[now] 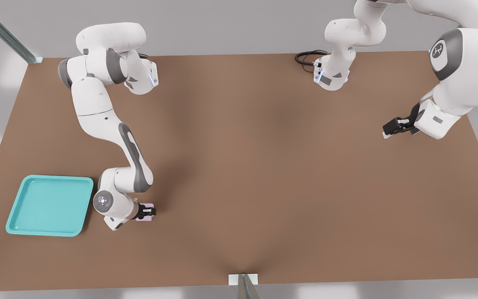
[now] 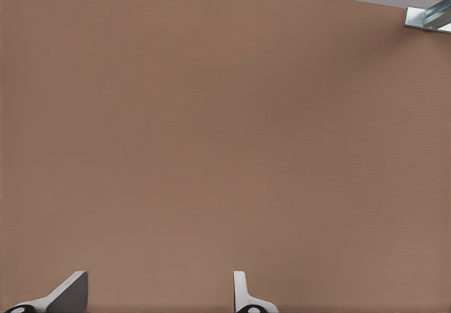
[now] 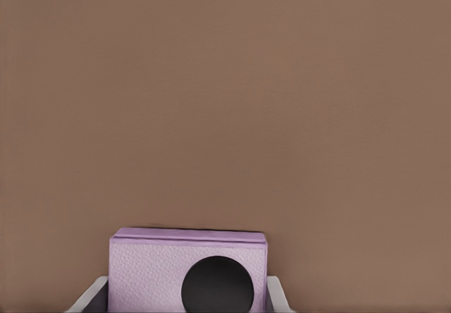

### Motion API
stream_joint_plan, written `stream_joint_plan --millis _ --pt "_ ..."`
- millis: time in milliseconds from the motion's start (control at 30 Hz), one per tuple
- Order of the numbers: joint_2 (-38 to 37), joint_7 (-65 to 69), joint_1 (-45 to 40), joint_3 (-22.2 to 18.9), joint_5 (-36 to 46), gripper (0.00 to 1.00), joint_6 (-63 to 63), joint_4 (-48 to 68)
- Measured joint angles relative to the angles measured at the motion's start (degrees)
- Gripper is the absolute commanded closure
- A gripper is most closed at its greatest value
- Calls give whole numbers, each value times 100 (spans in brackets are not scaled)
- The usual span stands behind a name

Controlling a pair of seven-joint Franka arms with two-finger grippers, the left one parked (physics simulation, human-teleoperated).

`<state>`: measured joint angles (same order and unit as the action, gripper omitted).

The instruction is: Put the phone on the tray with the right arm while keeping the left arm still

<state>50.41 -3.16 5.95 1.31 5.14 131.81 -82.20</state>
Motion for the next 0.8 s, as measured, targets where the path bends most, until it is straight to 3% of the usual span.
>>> stream_joint_plan --millis 267,533,800 --pt "-522 97 -175 -12 -32 20 -252 4" --pt "-1096 826 -1656 -17 -189 20 -1026 21" --pt "-766 2036 -2838 -61 -371 18 -1260 52"
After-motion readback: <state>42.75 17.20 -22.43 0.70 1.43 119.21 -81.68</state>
